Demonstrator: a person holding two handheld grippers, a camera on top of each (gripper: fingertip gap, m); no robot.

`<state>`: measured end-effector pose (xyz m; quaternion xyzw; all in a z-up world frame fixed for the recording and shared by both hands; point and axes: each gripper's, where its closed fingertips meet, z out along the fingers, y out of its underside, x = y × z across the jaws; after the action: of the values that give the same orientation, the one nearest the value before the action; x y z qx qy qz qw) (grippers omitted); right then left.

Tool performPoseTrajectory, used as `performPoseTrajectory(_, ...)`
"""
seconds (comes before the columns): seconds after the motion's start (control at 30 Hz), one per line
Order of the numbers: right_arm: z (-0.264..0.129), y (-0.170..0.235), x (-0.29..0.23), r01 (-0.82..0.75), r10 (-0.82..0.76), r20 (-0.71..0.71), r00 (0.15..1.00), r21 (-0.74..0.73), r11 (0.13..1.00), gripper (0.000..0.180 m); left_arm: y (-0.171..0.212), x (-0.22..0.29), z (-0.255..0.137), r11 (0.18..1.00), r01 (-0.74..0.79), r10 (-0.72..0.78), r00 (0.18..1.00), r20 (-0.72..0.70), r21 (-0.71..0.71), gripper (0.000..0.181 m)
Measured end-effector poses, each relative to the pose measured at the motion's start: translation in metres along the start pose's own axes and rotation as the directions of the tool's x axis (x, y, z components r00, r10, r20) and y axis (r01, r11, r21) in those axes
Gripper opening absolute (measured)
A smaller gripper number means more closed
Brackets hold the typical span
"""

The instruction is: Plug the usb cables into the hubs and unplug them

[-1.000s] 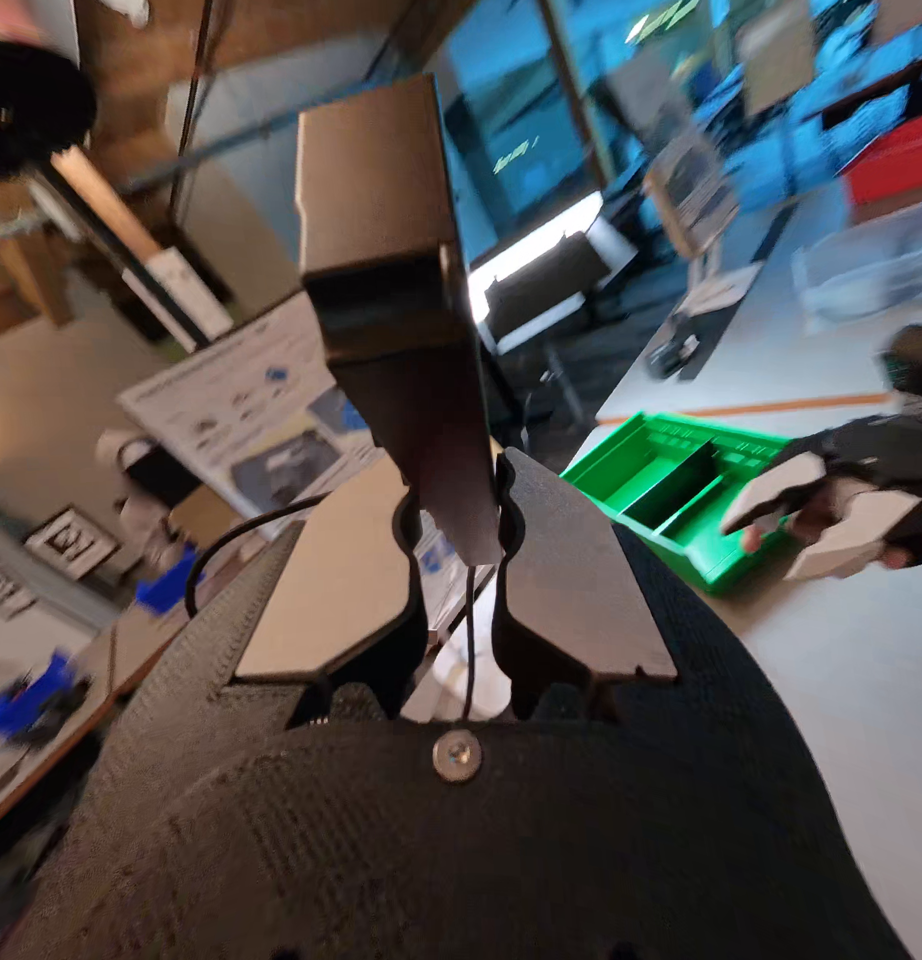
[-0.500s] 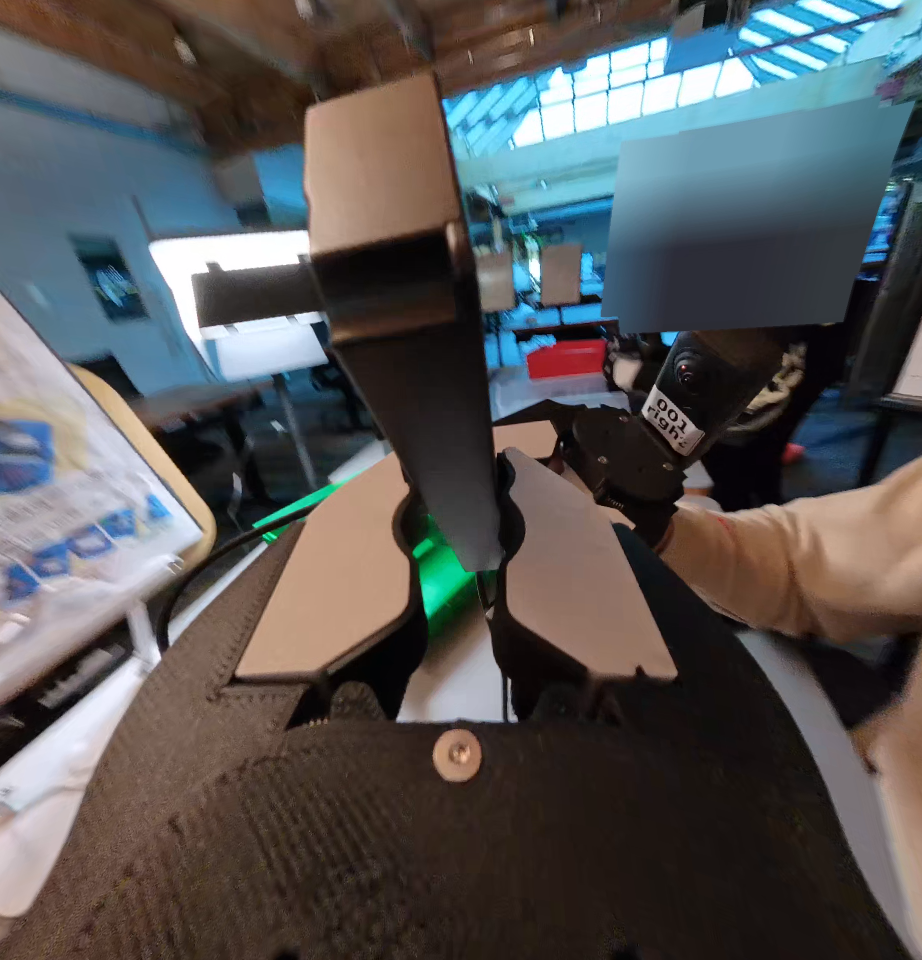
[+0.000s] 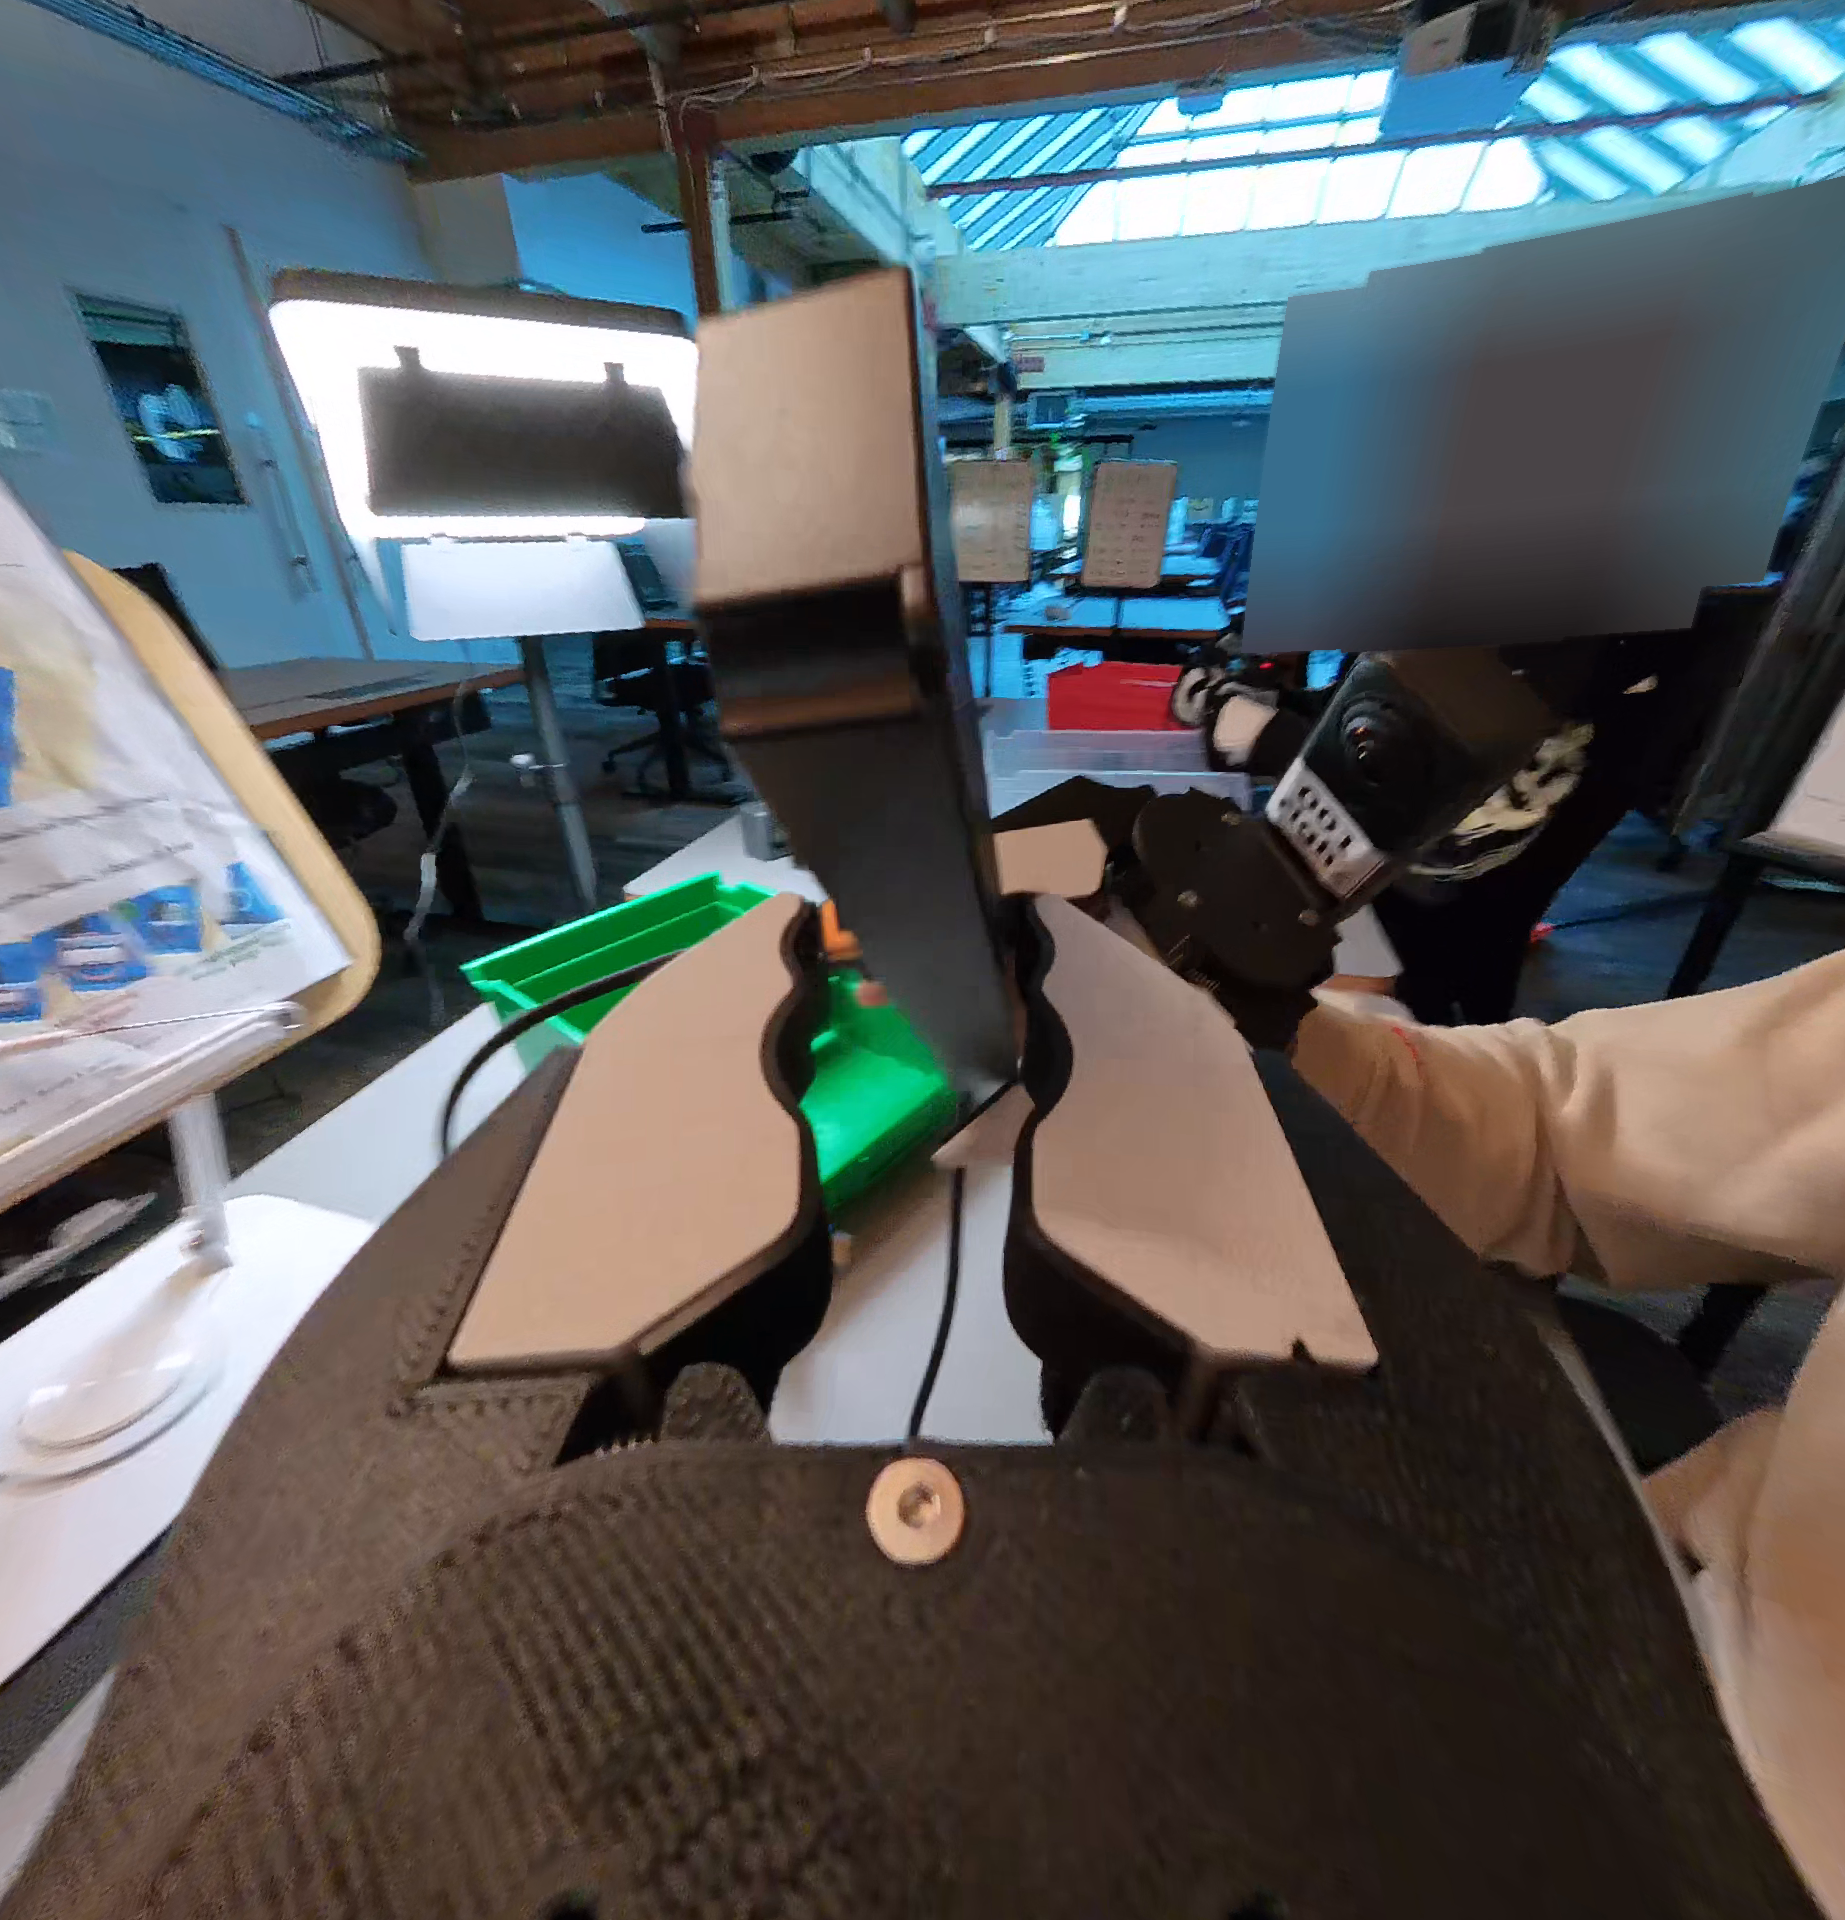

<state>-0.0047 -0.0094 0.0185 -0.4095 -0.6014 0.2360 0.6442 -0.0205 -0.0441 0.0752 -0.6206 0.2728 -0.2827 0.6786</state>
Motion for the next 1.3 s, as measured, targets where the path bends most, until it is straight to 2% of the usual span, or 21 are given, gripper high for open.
performPoseTrajectory(0.1, -0.008, 0.004, 0.012, -0.02, 0.021, 0.013, 1.0, -0.035, 0.999, 0.056, -0.006, -0.02, -0.02, 0.987, -0.141, 0.15, 0.979, 0.137, -0.075, 0.049)
performPoseTrajectory(0.2, -0.014, 0.015, 0.024, -0.013, 0.013, 0.003, 1.0, -0.104, 0.995, 0.056, -0.016, -0.027, -0.04, 0.926, -0.333, 0.37, 0.895, 0.248, -0.178, 0.052)
performPoseTrajectory(0.33, -0.017, 0.04, 0.035, 0.028, -0.033, -0.014, 0.999, -0.245, 0.969, 0.057, -0.013, -0.018, -0.039, 0.808, -0.499, 0.577, 0.777, 0.253, -0.313, 0.057)
performPoseTrajectory(0.43, -0.016, 0.061, 0.023, 0.02, 0.005, 0.067, 0.998, -0.361, 0.932, 0.057, 0.011, -0.014, -0.021, 0.69, -0.583, 0.7, 0.689, 0.189, -0.429, 0.059)
performPoseTrajectory(0.53, -0.015, 0.078, 0.003, 0.036, 0.041, 0.159, 0.986, -0.451, 0.892, 0.056, 0.052, -0.02, 0.001, 0.595, -0.603, 0.752, 0.652, 0.102, -0.532, 0.065)
performPoseTrajectory(0.63, -0.013, 0.087, -0.015, 0.013, 0.119, 0.237, 0.964, -0.491, 0.871, 0.056, 0.083, -0.036, 0.012, 0.447, -0.639, 0.838, 0.544, 0.044, -0.626, 0.067)
performPoseTrajectory(0.77, -0.015, 0.103, -0.031, 0.072, 0.128, 0.321, 0.939, -0.544, 0.836, 0.057, 0.115, -0.047, 0.022, 0.27, -0.65, 0.903, 0.427, -0.048, -0.711, 0.075)
performPoseTrajectory(0.97, -0.019, 0.111, -0.048, 0.164, 0.101, 0.416, 0.904, -0.555, 0.815, 0.056, 0.155, -0.053, 0.032, 0.133, -0.592, 0.91, 0.39, -0.138, -0.795, 0.079)
performPoseTrajectory(1.03, -0.021, 0.111, -0.053, 0.208, 0.072, 0.436, 0.897, -0.559, 0.802, 0.056, 0.172, -0.054, 0.034, 0.09, -0.572, 0.902, 0.393, -0.176, -0.815, 0.076)
performPoseTrajectory(1.13, -0.024, 0.12, -0.056, 0.242, 0.066, 0.454, 0.889, -0.586, 0.774, 0.056, 0.186, -0.055, 0.036, 0.069, -0.569, 0.899, 0.392, -0.197, -0.82, 0.075)
performPoseTrajectory(1.3, -0.018, 0.104, -0.051, 0.154, 0.1, 0.431, 0.897, -0.517, 0.842, 0.057, 0.18, -0.055, 0.036, 0.196, -0.585, 0.866, 0.479, -0.14, -0.787, 0.074)
